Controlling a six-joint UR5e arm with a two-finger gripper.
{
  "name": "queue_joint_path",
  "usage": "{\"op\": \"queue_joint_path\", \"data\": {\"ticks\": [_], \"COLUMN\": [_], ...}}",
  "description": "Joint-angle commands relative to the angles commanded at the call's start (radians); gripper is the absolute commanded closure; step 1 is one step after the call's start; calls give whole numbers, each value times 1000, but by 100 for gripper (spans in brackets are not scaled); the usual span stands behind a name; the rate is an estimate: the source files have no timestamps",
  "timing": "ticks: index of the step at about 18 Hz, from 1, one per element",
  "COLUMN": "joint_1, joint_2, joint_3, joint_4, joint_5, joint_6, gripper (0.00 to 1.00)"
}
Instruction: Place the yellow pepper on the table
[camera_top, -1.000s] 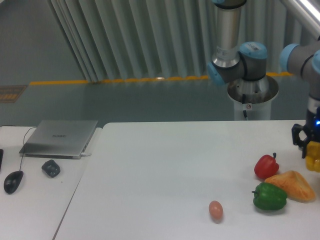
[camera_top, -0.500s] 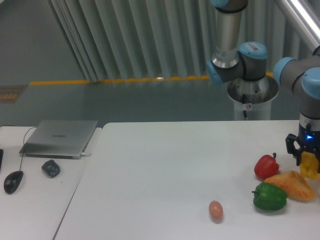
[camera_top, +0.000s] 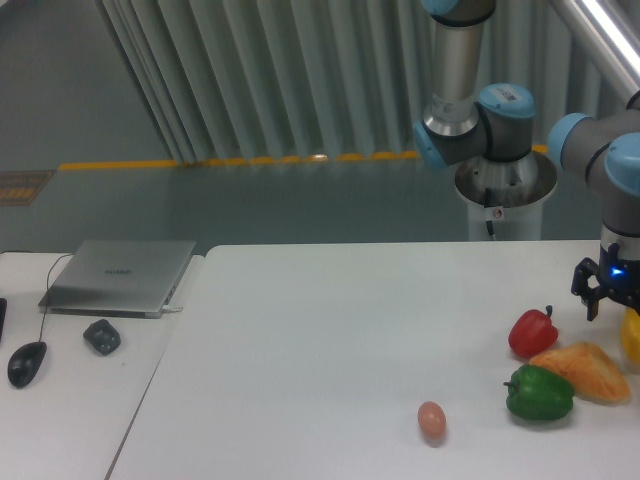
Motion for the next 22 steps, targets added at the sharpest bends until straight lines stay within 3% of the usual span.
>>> {"op": "queue_joint_path", "data": {"ticks": [7,11,16,22], "joint_1": [3,5,11,15], "joint_2": [6,-14,-72,-87], "joint_3": [66,106,224,216], "joint_4": [-9,-53,-213,-219], "joint_5": [-20,-20,-20,-17], "joint_6": [411,578,696,706], "gripper": [0,0,0,0]}}
